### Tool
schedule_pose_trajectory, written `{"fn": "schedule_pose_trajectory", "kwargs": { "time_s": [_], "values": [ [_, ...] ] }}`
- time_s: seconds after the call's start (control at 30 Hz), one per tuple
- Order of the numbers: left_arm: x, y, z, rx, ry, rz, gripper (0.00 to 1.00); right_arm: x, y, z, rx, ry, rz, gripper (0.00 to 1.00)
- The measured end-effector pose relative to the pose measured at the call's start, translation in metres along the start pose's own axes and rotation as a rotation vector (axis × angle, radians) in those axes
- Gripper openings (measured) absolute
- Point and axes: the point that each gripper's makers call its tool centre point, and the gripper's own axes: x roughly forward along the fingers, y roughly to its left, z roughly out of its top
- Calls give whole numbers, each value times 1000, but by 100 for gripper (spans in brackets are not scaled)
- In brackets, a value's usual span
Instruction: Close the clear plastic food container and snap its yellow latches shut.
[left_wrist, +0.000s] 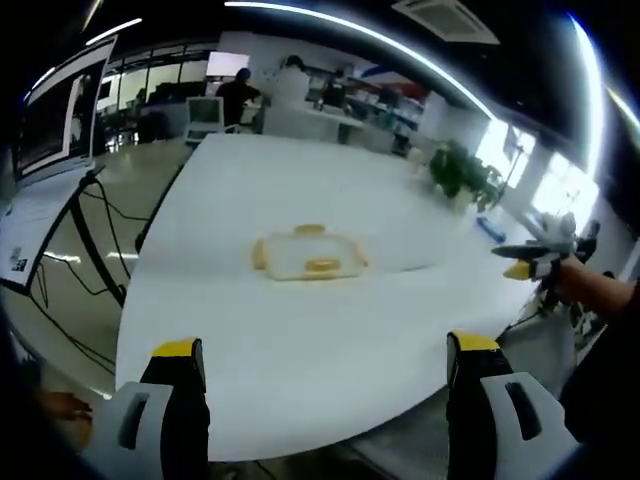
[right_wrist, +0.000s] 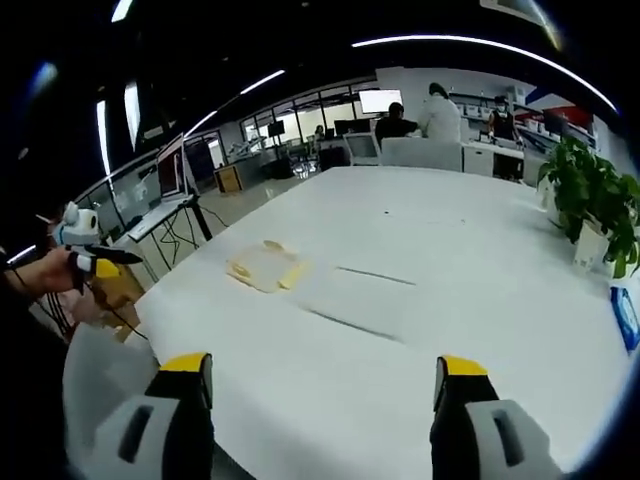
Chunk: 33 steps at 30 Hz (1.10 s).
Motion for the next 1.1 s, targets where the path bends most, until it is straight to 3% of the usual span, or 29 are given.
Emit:
{"fn": "schedule_pose_trajectory", "kwargs": {
  "time_s": [0.1,0.23,0.47,0.6,0.77,1.1],
  "values": [
    [1,3,3,-2,-7,7,99,3,-1,8,-52,-23,-8,88],
    [4,5,-1,-7,10,13,99,7,-5,11,-59,-32,8,88],
    [7,6,-5,-9,24,19,99,12,-7,7,-76,10,36,92],
    [12,5,-6,8,31,18,99,16,-7,10,-79,4,47,100],
    [15,4,-2,6,28,19,99,20,-8,9,-86,9,59,100],
    [34,-2,-4,76,79,-13,99,31,-4,17,-153,22,105,99]
  ]
}}
